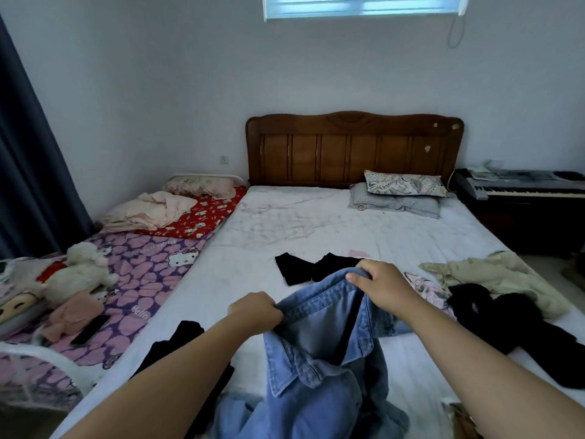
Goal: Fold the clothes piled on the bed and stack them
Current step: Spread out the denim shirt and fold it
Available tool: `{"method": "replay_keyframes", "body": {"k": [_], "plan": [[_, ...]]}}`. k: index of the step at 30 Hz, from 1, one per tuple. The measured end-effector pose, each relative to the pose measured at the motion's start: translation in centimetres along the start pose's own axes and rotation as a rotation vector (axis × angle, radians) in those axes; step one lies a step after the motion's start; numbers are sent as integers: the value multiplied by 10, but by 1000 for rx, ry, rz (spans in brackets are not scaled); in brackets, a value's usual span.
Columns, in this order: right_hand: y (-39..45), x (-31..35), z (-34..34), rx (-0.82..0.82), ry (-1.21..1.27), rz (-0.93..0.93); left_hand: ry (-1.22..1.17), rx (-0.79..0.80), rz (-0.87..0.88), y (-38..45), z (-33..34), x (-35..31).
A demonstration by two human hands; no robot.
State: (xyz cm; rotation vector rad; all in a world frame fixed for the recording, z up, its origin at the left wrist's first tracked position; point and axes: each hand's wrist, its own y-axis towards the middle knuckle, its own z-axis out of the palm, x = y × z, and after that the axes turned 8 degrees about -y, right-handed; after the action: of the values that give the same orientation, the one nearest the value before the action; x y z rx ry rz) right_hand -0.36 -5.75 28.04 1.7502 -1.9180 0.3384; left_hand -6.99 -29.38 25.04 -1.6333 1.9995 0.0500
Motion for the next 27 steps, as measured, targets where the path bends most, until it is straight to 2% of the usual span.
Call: {"method": "replay_keyframes", "body": {"k": [2,4,6,7,9,12,13,15,16,18,20,21,23,25,27], "plan": [[0,-5,-2,-3,-186,52,-173,-60,-28,-1,-1,-2],[-2,-7,-4,4,-298,120,-602,-66,-39,-5,-4,-4],[-3,-5,-5,15,-142,178,-929,-49,-25,-11,-10,-8],[-2,-4,-5,26,19,225,-984,-36,9,-14,-14,-10],[0,-3,-4,46,310,301,-862,-92,138,-14,-22,-13],[1,-8,-8,65,504,278,-509,-293,329,-12,-37,-9],[1,-10,-12,90,538,259,-491,-274,368,-12,-44,-5],[0,-11,-19,176,593,209,-538,-99,433,-14,-60,5],[0,-10,-21,217,553,166,-520,0,446,-16,-67,9],[0,-9,-20,240,252,58,-290,87,463,-19,-76,17],[0,-5,-16,191,-54,0,10,19,451,-18,-79,21],[0,-3,-15,125,-121,-11,100,-41,449,-16,-79,22],[-1,1,-14,-39,-135,-7,208,-179,446,-15,-75,20],[-3,4,-18,-137,-70,-1,246,-324,384,-19,-74,15],[-5,4,-22,-159,17,24,92,-412,309,-21,-73,15]]}}
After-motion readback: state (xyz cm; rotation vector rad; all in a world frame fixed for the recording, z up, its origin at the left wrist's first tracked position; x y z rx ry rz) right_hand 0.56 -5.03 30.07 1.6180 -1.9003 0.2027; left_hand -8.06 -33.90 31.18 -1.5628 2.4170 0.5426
